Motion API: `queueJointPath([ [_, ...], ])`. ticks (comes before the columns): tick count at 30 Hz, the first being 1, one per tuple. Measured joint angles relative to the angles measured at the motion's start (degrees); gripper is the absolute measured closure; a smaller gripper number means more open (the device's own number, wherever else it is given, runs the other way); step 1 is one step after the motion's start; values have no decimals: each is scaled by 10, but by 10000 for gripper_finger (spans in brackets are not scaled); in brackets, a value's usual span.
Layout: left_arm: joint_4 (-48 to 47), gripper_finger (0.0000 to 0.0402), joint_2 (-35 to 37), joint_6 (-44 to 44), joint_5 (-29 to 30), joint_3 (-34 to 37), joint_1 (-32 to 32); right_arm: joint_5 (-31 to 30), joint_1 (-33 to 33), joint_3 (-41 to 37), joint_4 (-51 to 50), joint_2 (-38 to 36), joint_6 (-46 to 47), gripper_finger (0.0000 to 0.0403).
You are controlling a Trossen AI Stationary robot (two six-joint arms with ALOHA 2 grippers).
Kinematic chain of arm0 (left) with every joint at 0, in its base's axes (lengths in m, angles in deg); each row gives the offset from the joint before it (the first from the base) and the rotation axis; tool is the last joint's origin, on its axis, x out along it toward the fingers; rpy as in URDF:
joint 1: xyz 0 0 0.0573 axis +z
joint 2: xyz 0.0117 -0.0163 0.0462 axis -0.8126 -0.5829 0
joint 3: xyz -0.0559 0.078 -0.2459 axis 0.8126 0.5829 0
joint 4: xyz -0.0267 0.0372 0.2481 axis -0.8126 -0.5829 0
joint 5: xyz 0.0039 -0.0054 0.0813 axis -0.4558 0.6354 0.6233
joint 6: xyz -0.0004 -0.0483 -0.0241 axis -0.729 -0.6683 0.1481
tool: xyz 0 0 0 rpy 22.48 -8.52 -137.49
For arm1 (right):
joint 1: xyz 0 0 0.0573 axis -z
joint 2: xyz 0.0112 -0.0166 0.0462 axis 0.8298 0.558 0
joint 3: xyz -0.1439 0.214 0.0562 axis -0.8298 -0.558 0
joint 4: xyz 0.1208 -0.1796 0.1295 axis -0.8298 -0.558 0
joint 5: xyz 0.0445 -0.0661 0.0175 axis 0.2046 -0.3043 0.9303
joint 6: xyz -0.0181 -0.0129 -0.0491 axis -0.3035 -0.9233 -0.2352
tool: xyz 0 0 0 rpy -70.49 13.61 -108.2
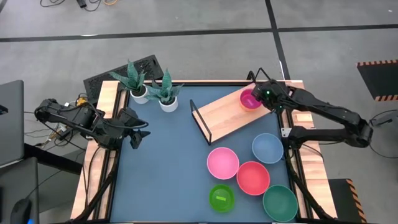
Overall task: Place and stack bowls onto a shelf
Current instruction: Stack the small green bowl on top of the small purple bowl on the shelf
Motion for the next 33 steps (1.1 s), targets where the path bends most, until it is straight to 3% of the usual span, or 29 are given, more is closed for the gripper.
queueJointPath([
  [8,0,132,0,0,-1,0,0,19,-120,0,112,-1,-100,182],
  [16,0,132,0,-1,-2,0,0,59,-373,1,347,31,-155,182],
  [20,0,132,0,-2,-1,0,0,59,-499,9,408,83,-155,182],
  [27,0,132,0,-6,-1,0,0,59,-637,109,386,227,-170,184],
  [33,0,132,0,-6,-2,0,0,59,-672,269,199,353,-264,193],
])
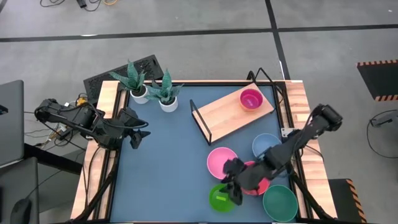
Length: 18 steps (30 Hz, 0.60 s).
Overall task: Place and stack bowls onto a shelf
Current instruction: Stack the small green bowl on top of the small purple bowl on the shelf
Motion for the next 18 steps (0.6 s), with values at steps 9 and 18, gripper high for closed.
queueJointPath([
  [9,0,132,0,0,-1,0,0,2,15,233,-251,164,-307,195],
  [18,0,132,0,0,-1,0,0,81,48,333,-266,280,-573,196],
])
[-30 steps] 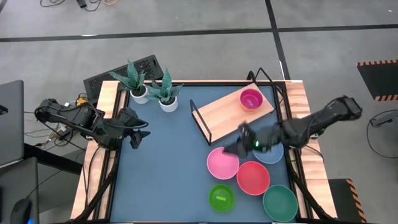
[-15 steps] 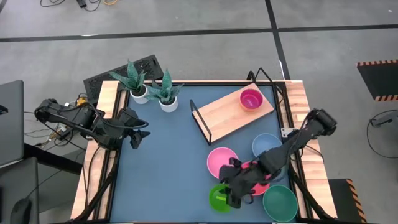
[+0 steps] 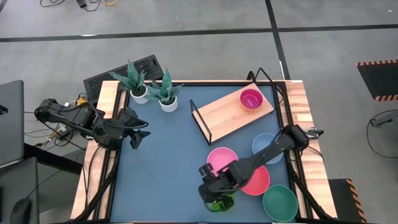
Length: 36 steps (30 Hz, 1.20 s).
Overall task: Place and stack bowls onto a shelf
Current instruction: Stack the small green bowl on top of the small purple bowl on the shelf
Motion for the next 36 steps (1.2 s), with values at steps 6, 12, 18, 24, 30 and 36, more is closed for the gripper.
queueJointPath([
  [6,0,132,0,0,-10,0,0,11,3,4,-11,51,-98,196],
  [12,0,132,0,-5,-11,0,0,12,3,4,-27,91,-127,196],
  [18,0,132,0,-5,-11,0,0,12,3,4,-49,121,-127,197],
  [24,-1,132,0,-5,-11,0,0,12,1,4,-61,130,-117,252],
  [30,-8,132,0,-5,-11,0,0,21,1,8,-71,121,-64,380],
  [36,-10,132,0,-2,-10,0,0,44,7,50,-87,108,6,380],
])
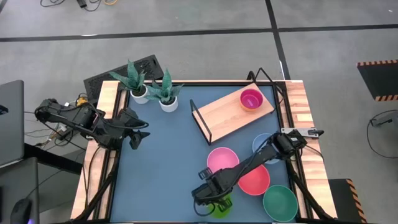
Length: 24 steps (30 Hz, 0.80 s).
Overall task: Place and stack bowls onto a shelf
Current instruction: Stack the small green bowl on top of the small purple bowl on the shelf
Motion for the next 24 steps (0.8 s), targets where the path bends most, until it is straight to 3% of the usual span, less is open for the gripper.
queueJointPath([
  [8,-1,132,0,3,0,0,0,22,29,49,-20,-90,63,380],
  [11,-2,132,0,3,0,0,0,-6,54,49,-17,-145,120,380],
  [16,-3,132,0,3,0,0,0,-206,83,50,-78,-251,261,380],
  [19,-3,132,0,-1,1,0,0,-320,108,50,-173,-306,409,380],
  [22,-3,132,0,-6,6,0,0,-397,142,44,-280,-358,642,379],
  [24,-2,132,0,-6,11,0,0,-420,169,-8,-257,-412,702,377],
])
